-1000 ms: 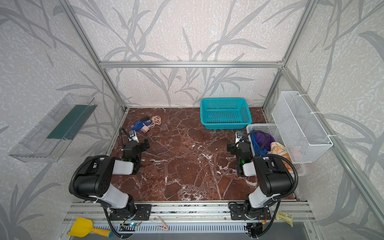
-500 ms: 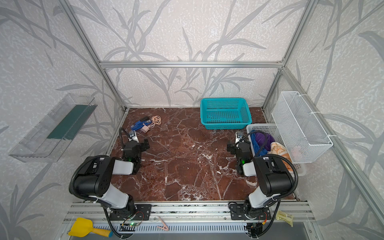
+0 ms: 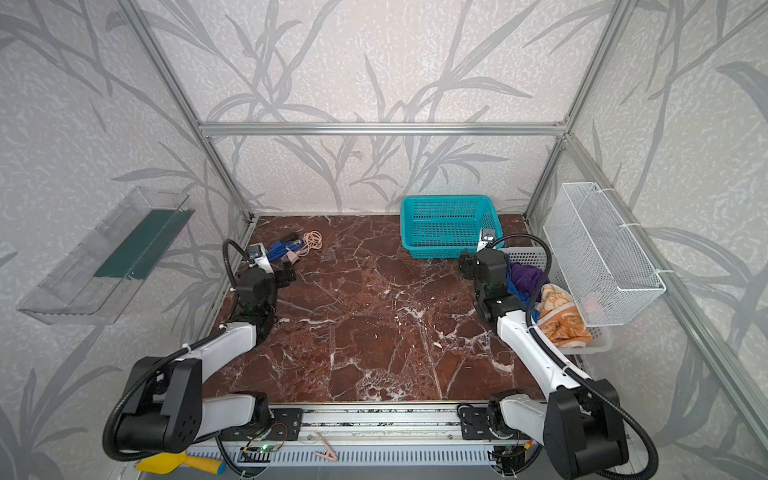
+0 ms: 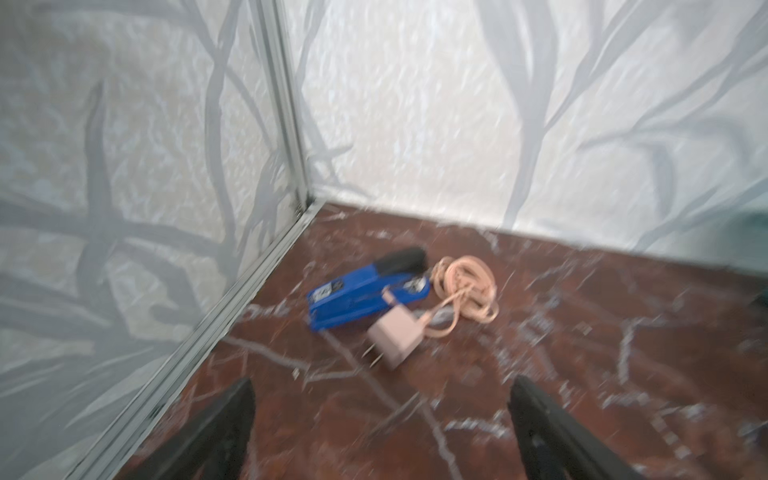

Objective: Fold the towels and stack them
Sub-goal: 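Reach the right gripper into the white basket and grasp the blue towel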

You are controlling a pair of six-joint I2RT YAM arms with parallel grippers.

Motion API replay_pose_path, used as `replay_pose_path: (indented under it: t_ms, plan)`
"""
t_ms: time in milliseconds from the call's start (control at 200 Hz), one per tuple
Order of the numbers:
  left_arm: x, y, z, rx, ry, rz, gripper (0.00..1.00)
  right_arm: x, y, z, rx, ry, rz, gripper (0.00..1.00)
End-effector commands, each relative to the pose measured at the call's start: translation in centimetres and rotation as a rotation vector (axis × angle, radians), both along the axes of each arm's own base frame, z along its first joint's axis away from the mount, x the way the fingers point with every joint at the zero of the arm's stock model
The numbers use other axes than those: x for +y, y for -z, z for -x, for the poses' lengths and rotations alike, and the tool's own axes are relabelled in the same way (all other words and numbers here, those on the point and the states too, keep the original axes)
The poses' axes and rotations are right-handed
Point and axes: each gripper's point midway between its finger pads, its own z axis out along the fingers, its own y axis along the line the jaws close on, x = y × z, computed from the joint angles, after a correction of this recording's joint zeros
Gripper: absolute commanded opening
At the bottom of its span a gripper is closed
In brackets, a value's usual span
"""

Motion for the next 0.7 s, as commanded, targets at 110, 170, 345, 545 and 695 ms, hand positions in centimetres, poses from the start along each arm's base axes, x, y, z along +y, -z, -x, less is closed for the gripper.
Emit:
replay_pose_path:
  t_ms: [110,170,345,545,695]
  plan:
    - [-14.7,-1.6,-2.6,0.156,0.425,0.116,0.86,-7.9,6.7,7.9,0.385,0.308,-0.138,0.82]
    - [-18.7,-1.4,-2.4,0.175,0.527,0.127,0.86,-8.0,7.9,8.4,0.438,0.307,-0.155,0.79]
    - [-26.8,0.1,-0.6,0.199,0.759,0.207,0.85,-8.2,9.0,8.6,0.518,0.318,-0.139,0.68]
    - [-29.8,2.6,1.4,0.289,0.869,0.235,0.83,-8.4,6.5,9.4,0.519,0.330,-0.123,0.65]
    - [-29.5,3.3,2.6,0.312,0.879,0.229,0.83,-9.4,4.4,12.6,0.531,0.412,-0.110,0.65]
